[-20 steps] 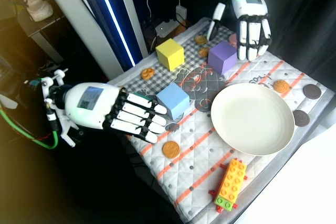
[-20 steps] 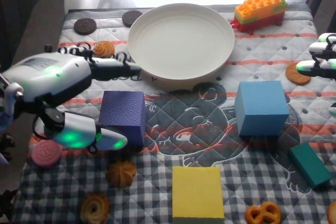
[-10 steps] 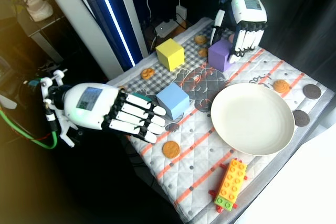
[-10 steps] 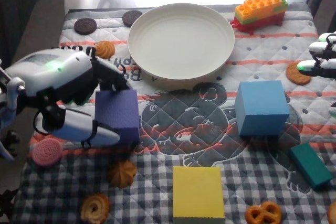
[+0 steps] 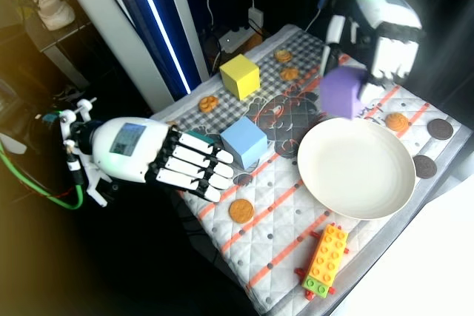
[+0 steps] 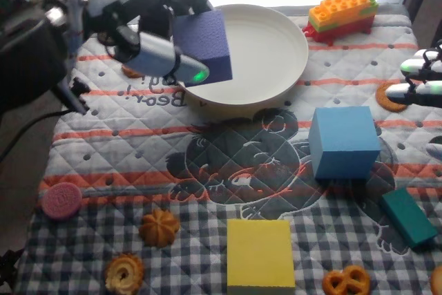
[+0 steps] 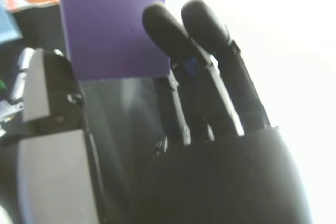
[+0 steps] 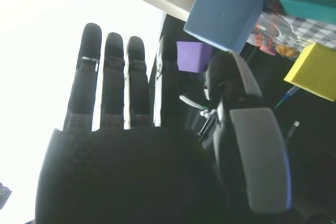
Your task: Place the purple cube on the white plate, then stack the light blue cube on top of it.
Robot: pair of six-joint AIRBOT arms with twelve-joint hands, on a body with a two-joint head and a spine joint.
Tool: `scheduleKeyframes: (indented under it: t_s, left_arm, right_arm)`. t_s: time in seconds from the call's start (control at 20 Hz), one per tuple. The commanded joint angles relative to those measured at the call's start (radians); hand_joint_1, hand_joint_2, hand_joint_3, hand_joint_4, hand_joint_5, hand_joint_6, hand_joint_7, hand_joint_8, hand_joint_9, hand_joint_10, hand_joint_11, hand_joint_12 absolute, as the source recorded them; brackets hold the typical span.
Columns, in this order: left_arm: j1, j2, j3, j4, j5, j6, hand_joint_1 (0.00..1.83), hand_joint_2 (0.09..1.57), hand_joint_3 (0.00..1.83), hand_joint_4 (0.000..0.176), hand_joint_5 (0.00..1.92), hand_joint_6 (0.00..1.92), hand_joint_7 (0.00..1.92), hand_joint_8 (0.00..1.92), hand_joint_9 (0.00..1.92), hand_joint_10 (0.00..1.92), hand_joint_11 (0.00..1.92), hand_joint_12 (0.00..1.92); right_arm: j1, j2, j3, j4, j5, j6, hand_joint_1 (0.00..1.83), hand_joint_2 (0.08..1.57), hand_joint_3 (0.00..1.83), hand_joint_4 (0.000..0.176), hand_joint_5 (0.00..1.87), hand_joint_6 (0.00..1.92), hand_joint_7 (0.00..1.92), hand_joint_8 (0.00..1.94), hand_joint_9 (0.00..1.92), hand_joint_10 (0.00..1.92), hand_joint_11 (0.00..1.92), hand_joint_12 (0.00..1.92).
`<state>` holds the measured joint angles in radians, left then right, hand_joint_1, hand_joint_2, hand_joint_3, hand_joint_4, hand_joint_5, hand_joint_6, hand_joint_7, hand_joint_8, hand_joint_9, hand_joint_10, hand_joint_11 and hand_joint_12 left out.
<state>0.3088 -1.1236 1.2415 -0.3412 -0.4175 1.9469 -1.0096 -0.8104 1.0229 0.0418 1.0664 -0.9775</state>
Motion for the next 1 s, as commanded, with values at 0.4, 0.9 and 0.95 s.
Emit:
scheduleKeyframes:
  t_s: [0.4, 0.9, 0.95]
  left_arm:
    - [-0.074, -0.196, 0.235, -0.022, 0.067, -0.004, 1.26, 1.08, 0.0, 0.0, 1.01, 0.79, 1.11, 0.95, 1.07, 0.78, 0.84, 1.25]
    - [-0.059, -0.259, 0.326, -0.031, 0.145, -0.003, 1.12, 1.09, 0.0, 0.0, 0.68, 0.43, 0.45, 0.97, 0.42, 1.14, 0.39, 1.37]
    - [-0.057, -0.26, 0.325, -0.031, 0.141, -0.003, 1.1, 1.08, 0.0, 0.048, 0.64, 0.14, 0.44, 0.77, 0.38, 1.02, 0.29, 1.28]
  right_arm:
    - [0.032, -0.037, 0.031, -0.011, 0.12, 0.021, 0.46, 1.3, 0.0, 0.061, 0.52, 0.0, 0.37, 0.0, 0.35, 0.01, 0.17, 0.52]
    - [0.043, -0.058, 0.049, -0.031, 0.119, 0.044, 0.49, 1.32, 0.0, 0.052, 0.54, 0.0, 0.36, 0.01, 0.35, 0.01, 0.21, 0.51]
    - [0.043, -0.06, 0.05, -0.031, 0.119, 0.046, 0.5, 1.32, 0.0, 0.05, 0.54, 0.0, 0.37, 0.01, 0.35, 0.01, 0.21, 0.51]
